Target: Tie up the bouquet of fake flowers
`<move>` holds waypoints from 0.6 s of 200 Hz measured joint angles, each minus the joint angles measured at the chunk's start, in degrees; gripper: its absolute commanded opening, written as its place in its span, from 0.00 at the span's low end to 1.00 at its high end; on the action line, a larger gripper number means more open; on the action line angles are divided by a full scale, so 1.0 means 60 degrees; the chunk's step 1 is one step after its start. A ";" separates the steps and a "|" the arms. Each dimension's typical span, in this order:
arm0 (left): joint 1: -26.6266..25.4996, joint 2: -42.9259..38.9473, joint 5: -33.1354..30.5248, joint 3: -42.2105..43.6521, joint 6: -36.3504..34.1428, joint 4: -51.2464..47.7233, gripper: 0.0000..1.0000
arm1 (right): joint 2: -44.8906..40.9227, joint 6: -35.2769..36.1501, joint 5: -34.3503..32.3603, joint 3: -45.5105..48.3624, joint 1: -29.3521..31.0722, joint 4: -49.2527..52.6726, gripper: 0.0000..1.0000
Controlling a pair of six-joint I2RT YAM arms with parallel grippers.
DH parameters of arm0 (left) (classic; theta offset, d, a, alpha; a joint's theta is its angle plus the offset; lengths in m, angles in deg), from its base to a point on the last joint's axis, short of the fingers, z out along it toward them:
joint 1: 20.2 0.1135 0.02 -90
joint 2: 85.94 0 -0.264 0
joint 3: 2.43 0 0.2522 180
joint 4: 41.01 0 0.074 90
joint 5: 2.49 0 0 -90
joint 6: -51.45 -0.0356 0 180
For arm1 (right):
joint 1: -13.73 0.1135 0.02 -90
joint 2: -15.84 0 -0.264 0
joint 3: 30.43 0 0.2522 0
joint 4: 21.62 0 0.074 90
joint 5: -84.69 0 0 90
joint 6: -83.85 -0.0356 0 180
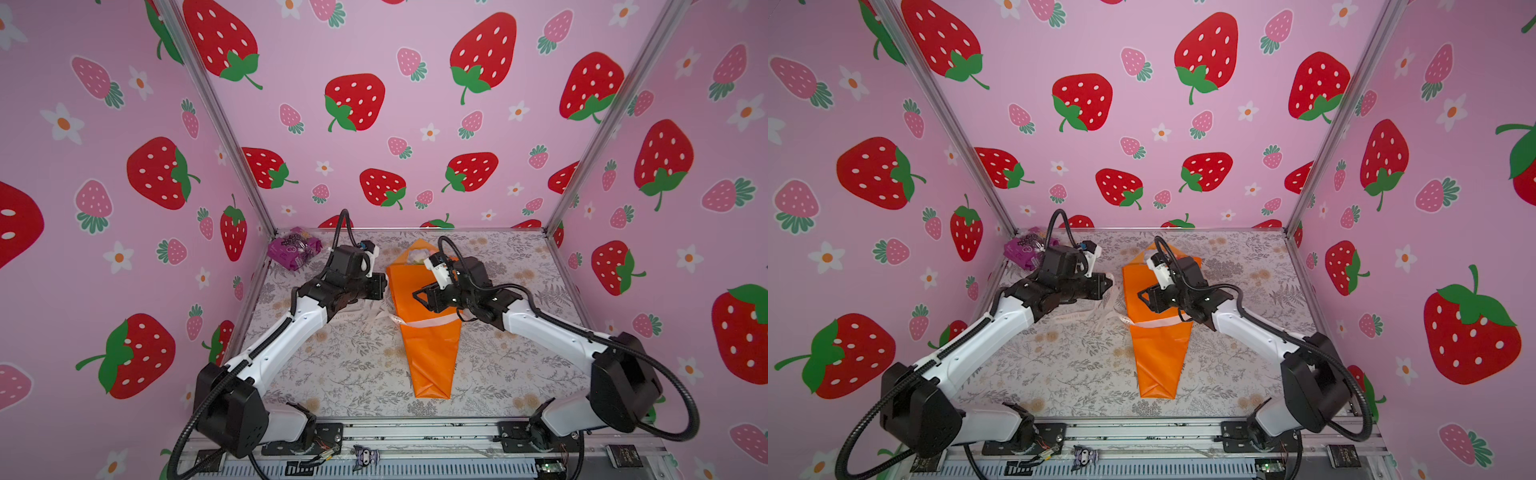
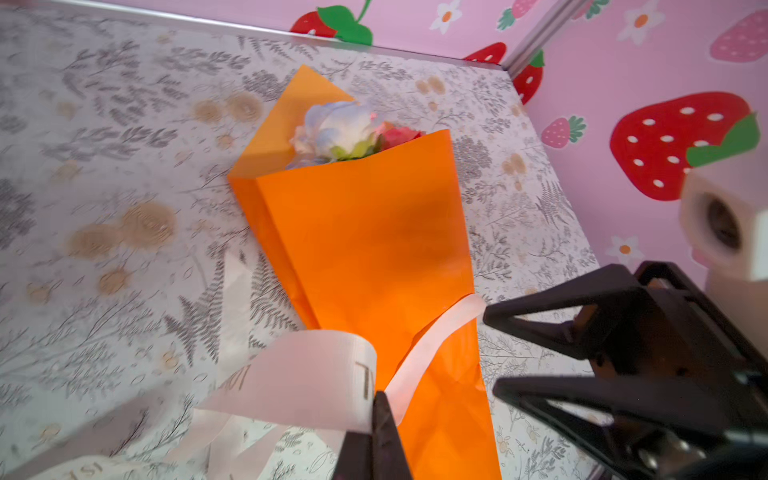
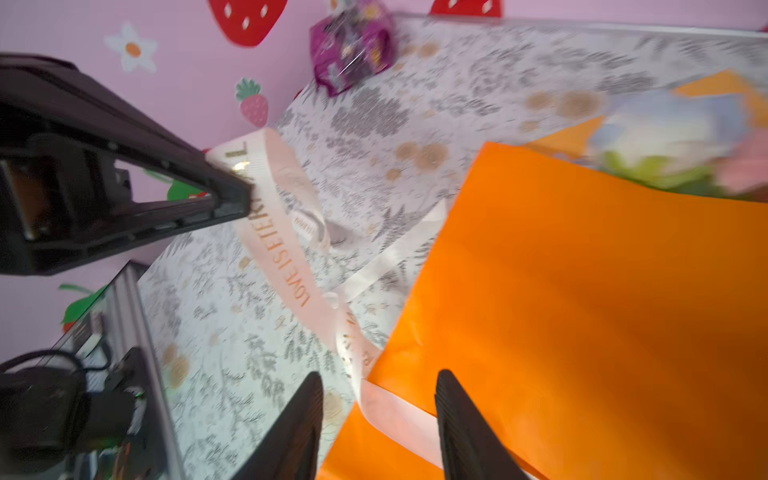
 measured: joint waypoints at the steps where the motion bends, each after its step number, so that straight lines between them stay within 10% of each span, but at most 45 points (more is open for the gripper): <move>1: -0.0022 0.0044 0.0011 -0.0051 -0.0036 -0.0025 0.00 | -0.0098 -0.0036 -0.0055 0.0124 -0.0069 -0.0087 0.45; 44: -0.0940 0.2240 0.1330 -0.2437 -0.1559 -0.1322 0.00 | -0.2084 0.0102 -0.0561 0.3523 -0.1625 -0.2951 0.49; 120: -0.1166 0.2911 0.3279 -0.3089 -0.3246 -0.2641 0.00 | -0.0189 0.3697 0.1661 0.3978 -0.1333 -0.6113 0.59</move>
